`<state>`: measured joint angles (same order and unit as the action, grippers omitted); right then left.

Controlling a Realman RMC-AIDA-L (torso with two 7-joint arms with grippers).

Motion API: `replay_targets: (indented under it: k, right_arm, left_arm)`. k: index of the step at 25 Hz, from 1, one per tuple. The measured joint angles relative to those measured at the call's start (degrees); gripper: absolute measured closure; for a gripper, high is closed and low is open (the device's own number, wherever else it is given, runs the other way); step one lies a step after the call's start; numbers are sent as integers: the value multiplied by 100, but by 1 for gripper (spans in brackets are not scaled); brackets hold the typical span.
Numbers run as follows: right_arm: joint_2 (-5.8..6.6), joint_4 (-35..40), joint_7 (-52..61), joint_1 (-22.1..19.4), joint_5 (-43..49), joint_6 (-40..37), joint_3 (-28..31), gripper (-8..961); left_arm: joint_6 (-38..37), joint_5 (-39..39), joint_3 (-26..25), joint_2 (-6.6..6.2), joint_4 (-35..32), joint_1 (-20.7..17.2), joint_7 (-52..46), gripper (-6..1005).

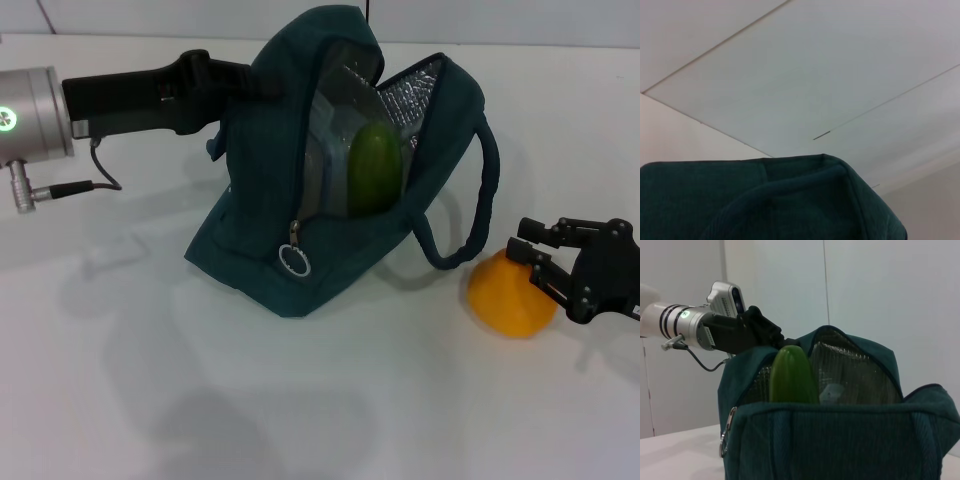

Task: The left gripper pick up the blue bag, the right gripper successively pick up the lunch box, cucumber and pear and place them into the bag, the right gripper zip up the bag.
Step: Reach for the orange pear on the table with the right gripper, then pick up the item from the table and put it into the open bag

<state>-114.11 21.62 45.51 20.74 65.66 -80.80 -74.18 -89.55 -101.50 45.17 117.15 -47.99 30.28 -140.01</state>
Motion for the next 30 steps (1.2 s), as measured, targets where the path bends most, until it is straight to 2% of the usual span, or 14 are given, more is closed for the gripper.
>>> replay_targets:
  k: [15, 21, 30]
  right_arm:
    - [-33, 26, 1, 40, 73, 138, -8, 792]
    - [-32, 37, -2, 43, 79, 136, 24, 924]
    - [8, 49, 22, 2, 36, -94, 188, 907]
  left_arm:
    - [-1, 44, 0, 0, -12, -25, 0, 935]
    - [-5, 44, 0, 0, -15, -39, 4, 935]
    - [-10, 44, 0, -4, -22, -48, 30, 936]
